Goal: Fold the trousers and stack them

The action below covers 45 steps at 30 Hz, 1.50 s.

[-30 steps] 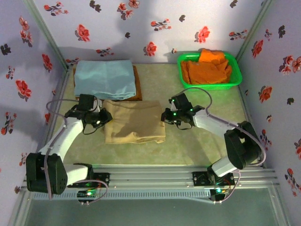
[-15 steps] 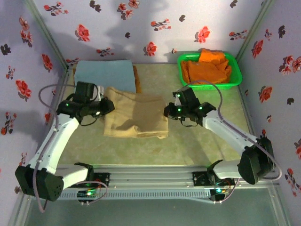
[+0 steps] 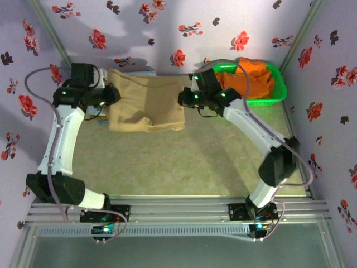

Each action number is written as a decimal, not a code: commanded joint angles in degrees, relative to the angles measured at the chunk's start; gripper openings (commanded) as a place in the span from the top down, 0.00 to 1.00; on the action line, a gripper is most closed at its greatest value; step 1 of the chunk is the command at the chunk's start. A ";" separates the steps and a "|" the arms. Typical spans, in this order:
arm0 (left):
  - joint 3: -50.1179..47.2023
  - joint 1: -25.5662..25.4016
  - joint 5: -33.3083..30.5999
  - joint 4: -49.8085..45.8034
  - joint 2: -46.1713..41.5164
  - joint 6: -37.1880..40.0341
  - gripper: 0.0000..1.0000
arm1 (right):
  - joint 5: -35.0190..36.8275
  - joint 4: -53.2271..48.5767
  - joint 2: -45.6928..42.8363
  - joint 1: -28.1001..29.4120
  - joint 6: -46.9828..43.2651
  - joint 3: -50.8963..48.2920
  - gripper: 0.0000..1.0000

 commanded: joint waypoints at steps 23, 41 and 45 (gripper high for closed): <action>11.41 17.90 4.25 14.34 25.67 4.52 1.00 | -7.48 -4.35 46.92 -3.45 5.71 51.91 1.00; 7.77 17.90 -12.34 9.02 18.44 -0.79 0.17 | -13.46 0.23 39.01 -6.55 3.44 42.37 0.39; 2.73 10.45 -17.60 5.85 7.59 -0.81 0.20 | -9.99 4.37 25.74 -7.38 1.98 26.25 0.35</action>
